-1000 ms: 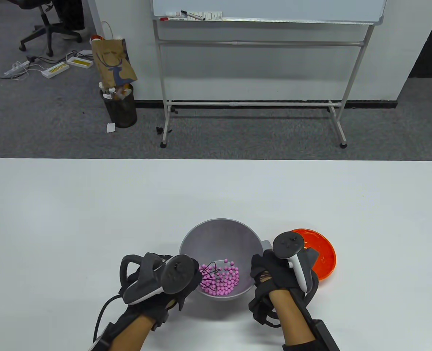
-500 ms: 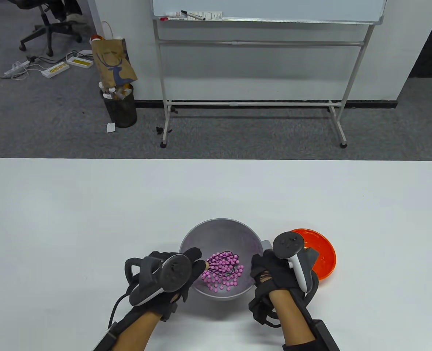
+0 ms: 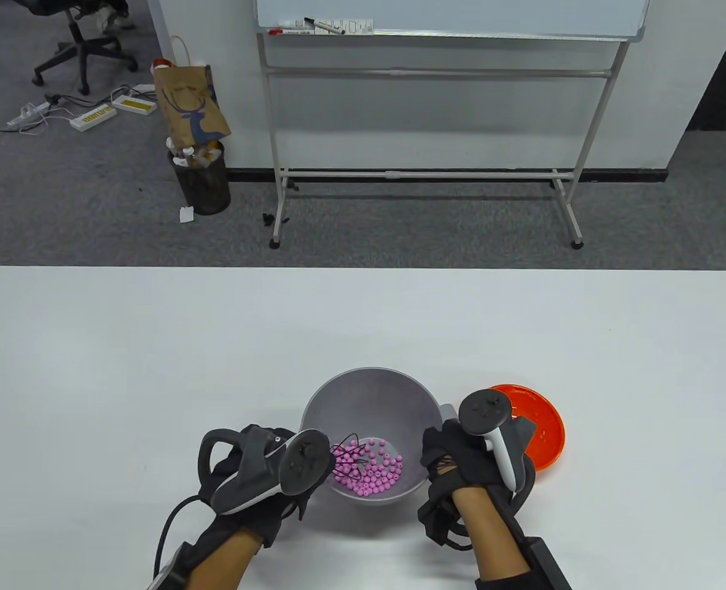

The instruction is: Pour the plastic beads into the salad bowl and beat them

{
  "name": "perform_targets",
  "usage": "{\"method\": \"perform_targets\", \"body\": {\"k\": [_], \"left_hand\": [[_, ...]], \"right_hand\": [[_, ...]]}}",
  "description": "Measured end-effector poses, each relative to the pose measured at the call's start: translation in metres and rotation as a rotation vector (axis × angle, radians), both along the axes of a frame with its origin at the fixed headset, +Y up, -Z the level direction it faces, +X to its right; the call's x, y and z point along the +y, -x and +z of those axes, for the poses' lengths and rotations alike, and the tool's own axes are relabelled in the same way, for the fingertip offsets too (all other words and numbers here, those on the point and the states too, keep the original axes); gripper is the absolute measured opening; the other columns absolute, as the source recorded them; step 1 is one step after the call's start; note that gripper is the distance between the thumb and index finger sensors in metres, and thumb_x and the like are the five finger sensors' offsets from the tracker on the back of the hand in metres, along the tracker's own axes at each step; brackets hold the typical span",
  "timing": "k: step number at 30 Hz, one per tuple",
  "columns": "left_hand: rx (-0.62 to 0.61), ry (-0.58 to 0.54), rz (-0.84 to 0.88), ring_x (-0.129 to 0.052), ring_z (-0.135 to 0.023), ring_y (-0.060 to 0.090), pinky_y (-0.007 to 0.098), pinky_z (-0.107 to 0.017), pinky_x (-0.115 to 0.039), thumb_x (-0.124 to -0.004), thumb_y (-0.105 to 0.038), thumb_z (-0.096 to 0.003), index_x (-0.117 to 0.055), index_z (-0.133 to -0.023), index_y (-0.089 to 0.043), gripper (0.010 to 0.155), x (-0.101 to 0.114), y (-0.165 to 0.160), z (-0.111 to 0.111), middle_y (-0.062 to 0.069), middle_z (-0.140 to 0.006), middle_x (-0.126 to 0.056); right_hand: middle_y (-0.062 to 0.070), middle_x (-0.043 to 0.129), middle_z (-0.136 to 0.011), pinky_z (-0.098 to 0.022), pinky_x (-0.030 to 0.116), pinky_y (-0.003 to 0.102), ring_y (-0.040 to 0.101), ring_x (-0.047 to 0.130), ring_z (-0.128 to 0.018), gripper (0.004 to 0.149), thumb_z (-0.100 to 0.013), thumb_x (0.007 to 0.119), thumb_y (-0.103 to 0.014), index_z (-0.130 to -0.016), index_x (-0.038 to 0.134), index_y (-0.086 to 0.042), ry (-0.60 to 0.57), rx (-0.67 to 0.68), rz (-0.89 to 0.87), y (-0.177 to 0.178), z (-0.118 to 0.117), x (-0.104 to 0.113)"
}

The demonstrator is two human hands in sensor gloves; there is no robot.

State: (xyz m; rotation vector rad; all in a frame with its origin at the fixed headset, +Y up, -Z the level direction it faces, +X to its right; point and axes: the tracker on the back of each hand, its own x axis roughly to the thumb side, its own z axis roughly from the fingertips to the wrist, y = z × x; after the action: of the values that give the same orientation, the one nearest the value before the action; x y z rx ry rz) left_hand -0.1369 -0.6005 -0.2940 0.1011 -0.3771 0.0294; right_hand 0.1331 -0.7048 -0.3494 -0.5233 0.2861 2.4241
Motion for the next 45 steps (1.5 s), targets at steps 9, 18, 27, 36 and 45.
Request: {"method": "perform_targets", "body": {"k": [9,18,27,36,45], "left_hand": [[-0.005,0.005,0.178,-0.099,-0.011,0.010,0.037,-0.029,-0.090,-0.085,-0.059,-0.0436,-0.097,-0.074,-0.032,0.042,-0.027,0.002,-0.016,-0.012,-0.017,-0.103],[0.083,-0.143,0.079,-0.099,-0.010,0.010,0.037,-0.029,-0.090,-0.087,-0.059,-0.0416,-0.095,-0.077,-0.033,0.045,-0.030,0.007,-0.019,-0.012,-0.017,-0.103],[0.086,-0.096,-0.010,-0.099,-0.010,0.012,0.037,-0.029,-0.090,-0.090,-0.057,-0.0410,-0.099,-0.072,-0.032,0.041,-0.012,0.010,-0.013,-0.010,-0.016,-0.103],[-0.025,0.033,0.053,-0.099,-0.009,0.010,0.036,-0.028,-0.091,-0.088,-0.056,-0.0431,-0.099,-0.072,-0.028,0.042,-0.003,0.004,-0.005,-0.011,-0.015,-0.103],[-0.014,-0.034,0.161,-0.099,-0.010,0.009,0.037,-0.028,-0.091,-0.083,-0.059,-0.0444,-0.096,-0.075,-0.030,0.044,-0.027,0.001,-0.016,-0.013,-0.017,-0.102]], "right_hand": [[0.007,0.104,-0.039,-0.020,0.088,0.036,0.013,0.104,-0.003,0.055,-0.048,0.077,-0.046,-0.083,0.083,-0.004,0.000,0.000,0.000,0.000,0.000,0.000],[0.007,0.104,-0.039,-0.020,0.088,0.036,0.013,0.104,-0.003,0.055,-0.048,0.077,-0.046,-0.083,0.083,-0.004,0.001,0.001,0.000,0.000,0.000,0.000],[0.006,0.104,-0.039,-0.020,0.088,0.036,0.013,0.104,-0.003,0.055,-0.048,0.077,-0.047,-0.083,0.083,-0.004,0.000,0.000,0.002,0.000,0.000,0.000],[0.007,0.104,-0.039,-0.020,0.088,0.036,0.013,0.104,-0.003,0.055,-0.048,0.077,-0.047,-0.083,0.083,-0.004,-0.001,-0.003,0.005,0.000,0.000,0.000],[0.006,0.105,-0.038,-0.020,0.088,0.036,0.013,0.104,-0.003,0.055,-0.048,0.077,-0.047,-0.083,0.084,-0.004,-0.002,-0.003,0.006,0.000,0.000,0.000]]}}
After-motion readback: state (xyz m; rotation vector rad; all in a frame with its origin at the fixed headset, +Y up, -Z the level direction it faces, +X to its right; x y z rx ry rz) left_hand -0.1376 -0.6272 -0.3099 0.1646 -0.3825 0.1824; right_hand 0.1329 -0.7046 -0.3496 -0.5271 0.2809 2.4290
